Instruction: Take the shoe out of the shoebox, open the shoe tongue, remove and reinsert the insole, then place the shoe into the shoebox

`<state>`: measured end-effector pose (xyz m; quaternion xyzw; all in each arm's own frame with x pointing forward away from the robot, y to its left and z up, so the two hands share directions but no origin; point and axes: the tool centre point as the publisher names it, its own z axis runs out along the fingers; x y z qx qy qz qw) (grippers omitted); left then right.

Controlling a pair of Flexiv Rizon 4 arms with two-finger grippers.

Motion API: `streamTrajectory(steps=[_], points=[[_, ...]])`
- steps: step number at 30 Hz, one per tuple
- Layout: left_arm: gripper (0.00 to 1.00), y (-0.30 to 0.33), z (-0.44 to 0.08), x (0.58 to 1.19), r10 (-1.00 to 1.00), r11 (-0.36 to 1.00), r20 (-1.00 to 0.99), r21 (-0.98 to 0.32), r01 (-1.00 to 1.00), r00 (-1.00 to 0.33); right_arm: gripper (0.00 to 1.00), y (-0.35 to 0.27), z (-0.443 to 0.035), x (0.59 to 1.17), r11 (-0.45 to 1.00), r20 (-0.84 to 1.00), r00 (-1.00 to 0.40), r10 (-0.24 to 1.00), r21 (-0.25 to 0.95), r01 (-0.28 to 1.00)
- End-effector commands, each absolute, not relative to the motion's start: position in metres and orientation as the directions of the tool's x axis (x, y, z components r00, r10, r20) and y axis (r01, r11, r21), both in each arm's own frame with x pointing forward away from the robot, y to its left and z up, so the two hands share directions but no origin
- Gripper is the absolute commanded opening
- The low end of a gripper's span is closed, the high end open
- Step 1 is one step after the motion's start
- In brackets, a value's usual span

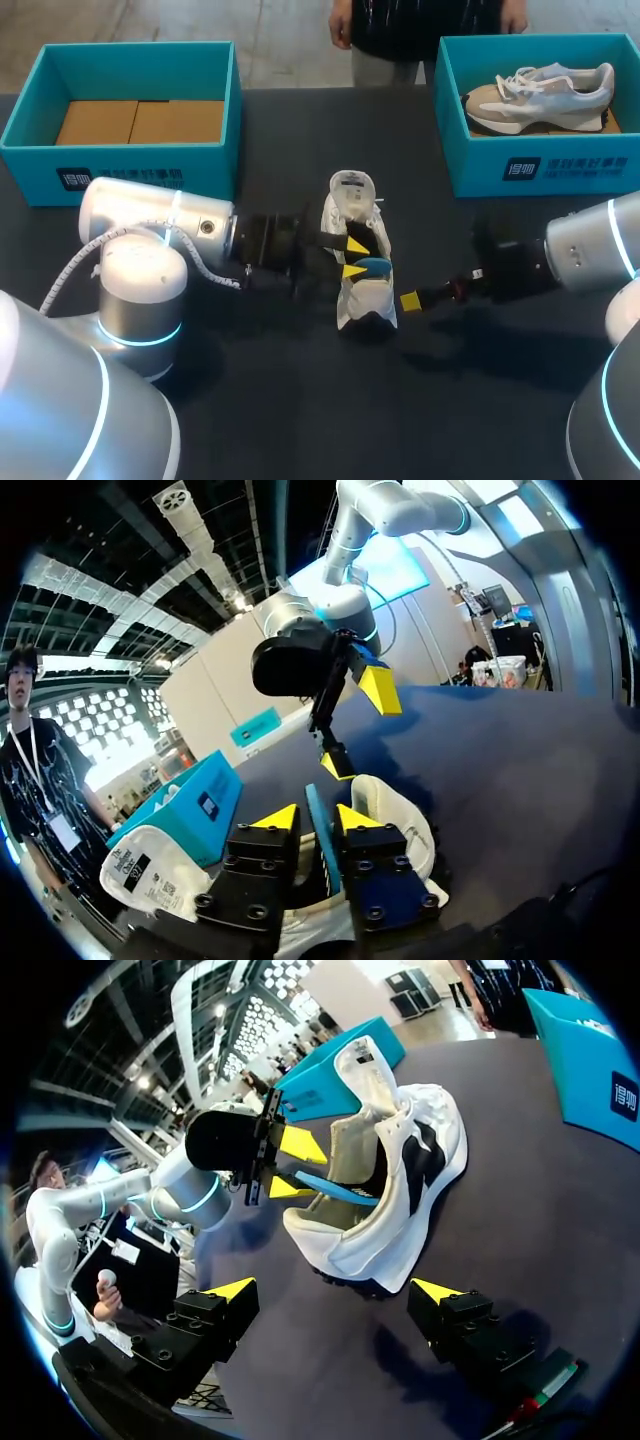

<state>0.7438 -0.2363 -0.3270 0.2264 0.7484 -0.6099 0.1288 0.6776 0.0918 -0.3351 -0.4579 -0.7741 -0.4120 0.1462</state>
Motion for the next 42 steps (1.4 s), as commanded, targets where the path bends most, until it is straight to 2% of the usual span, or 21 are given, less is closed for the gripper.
streamTrajectory(steps=[1, 23, 24, 25, 27, 28, 33, 42], points=[[0.0, -0.237, -0.33, 0.743, 0.193, 0.15, -0.462, -0.858, 0.492, -0.865, 1.0, 0.095, -0.336, 0.677, 0.24, 0.601, -0.535, 0.593, 0.503, 0.83], [0.01, -0.236, -0.344, 0.746, 0.229, 0.19, -0.414, -0.869, 0.458, -0.881, 1.0, 0.093, -0.336, 0.679, 0.246, 0.598, -0.543, 0.589, 0.507, 0.826], [0.27, -0.236, -0.342, 0.746, 0.227, 0.185, -0.417, -0.869, 0.459, -0.88, 1.0, 0.093, -0.335, 0.68, 0.247, 0.598, -0.544, 0.589, 0.507, 0.826], [0.4, -0.236, -0.341, 0.746, 0.225, 0.183, -0.419, -0.869, 0.46, -0.88, 1.0, 0.093, -0.335, 0.68, 0.248, 0.598, -0.545, 0.588, 0.507, 0.825], [0.48, -0.236, -0.337, 0.745, 0.223, 0.175, -0.427, -0.867, 0.467, -0.876, 1.0, 0.093, -0.335, 0.681, 0.251, 0.597, -0.546, 0.588, 0.508, 0.824], [0.55, -0.236, -0.336, 0.745, 0.222, 0.173, -0.428, -0.867, 0.468, -0.876, 1.0, 0.093, -0.335, 0.681, 0.252, 0.596, -0.547, 0.587, 0.507, 0.824], [0.62, -0.235, -0.33, 0.743, 0.22, 0.163, -0.439, -0.864, 0.476, -0.871, 1.0, 0.094, -0.334, 0.682, 0.256, 0.596, -0.55, 0.586, 0.507, 0.823], [0.6, -0.234, -0.324, 0.742, 0.222, 0.144, -0.446, -0.865, 0.481, -0.867, 1.0, 0.096, -0.334, 0.68, 0.252, 0.596, -0.546, 0.589, 0.507, 0.824]])
